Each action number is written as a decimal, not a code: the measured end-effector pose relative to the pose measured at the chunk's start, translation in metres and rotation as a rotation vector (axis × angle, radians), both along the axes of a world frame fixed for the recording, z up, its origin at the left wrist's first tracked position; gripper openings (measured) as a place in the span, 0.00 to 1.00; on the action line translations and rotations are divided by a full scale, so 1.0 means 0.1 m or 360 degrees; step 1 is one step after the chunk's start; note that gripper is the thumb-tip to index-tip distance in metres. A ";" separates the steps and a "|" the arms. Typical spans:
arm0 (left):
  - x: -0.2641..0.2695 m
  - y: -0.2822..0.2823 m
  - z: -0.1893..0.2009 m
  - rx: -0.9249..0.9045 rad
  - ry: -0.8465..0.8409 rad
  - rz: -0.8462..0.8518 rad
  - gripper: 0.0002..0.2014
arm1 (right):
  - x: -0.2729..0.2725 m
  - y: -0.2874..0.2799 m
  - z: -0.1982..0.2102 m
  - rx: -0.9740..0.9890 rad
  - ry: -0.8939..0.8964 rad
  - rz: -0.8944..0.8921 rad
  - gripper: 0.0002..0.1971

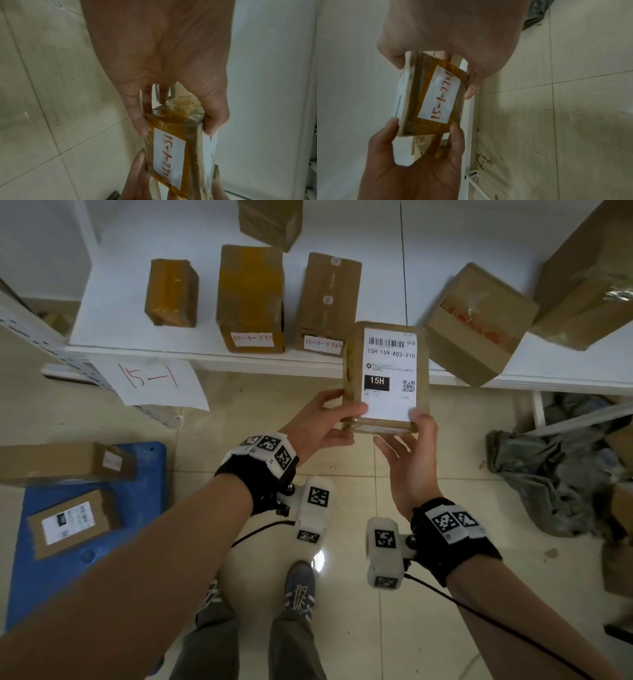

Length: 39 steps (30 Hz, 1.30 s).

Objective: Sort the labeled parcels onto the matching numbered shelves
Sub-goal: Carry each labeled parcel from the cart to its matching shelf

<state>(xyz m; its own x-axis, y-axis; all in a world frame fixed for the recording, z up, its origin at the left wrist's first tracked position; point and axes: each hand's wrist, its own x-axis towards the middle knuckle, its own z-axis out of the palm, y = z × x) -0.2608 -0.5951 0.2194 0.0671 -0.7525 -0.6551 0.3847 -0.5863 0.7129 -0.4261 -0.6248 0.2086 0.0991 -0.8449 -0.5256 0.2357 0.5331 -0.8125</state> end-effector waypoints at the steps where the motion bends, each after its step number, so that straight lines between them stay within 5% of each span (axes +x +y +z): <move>1: 0.01 -0.10 0.00 -0.0030 -0.0029 -0.0020 0.39 | 0.00 -0.06 -0.01 0.0024 -0.0076 0.0005 0.32; 7: 0.11 -0.31 -0.02 -0.0034 -0.0127 -0.0046 0.40 | 0.09 -0.65 -0.09 0.0055 -0.0285 -0.0112 0.22; 14: 0.29 0.12 -0.41 0.0099 -0.0137 0.0003 0.32 | 0.47 -1.22 -0.18 0.0160 0.0024 -0.0290 0.27; 17: 0.38 0.32 -0.54 0.0139 -0.0156 0.0028 0.35 | 0.59 -1.31 -0.24 0.0205 0.0107 -0.0282 0.20; 20: 0.45 0.48 -0.60 0.0170 -0.0186 0.0012 0.40 | 0.67 -1.37 -0.31 0.0269 0.0093 -0.0312 0.23; 23: 0.50 0.61 -0.63 0.0198 -0.0200 -0.0004 0.34 | 0.71 -1.37 -0.37 0.0294 0.0074 -0.0370 0.28; 28: 0.55 0.84 -0.72 0.0277 -0.0185 0.0040 0.19 | 0.66 -1.15 -0.45 0.0298 0.0063 -0.0427 0.18; 39: 0.76 1.70 -1.05 0.0513 -0.0167 0.0115 0.21 | 0.96 0.29 -1.17 0.0503 0.0670 0.0674 0.10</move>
<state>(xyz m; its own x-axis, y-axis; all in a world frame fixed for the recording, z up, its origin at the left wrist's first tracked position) -0.1847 -0.4250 0.1146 0.1922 -0.4987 -0.8452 0.3675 -0.7620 0.5332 -0.3304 -0.5963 0.0914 0.1206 -0.5776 -0.8074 -0.3488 0.7368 -0.5792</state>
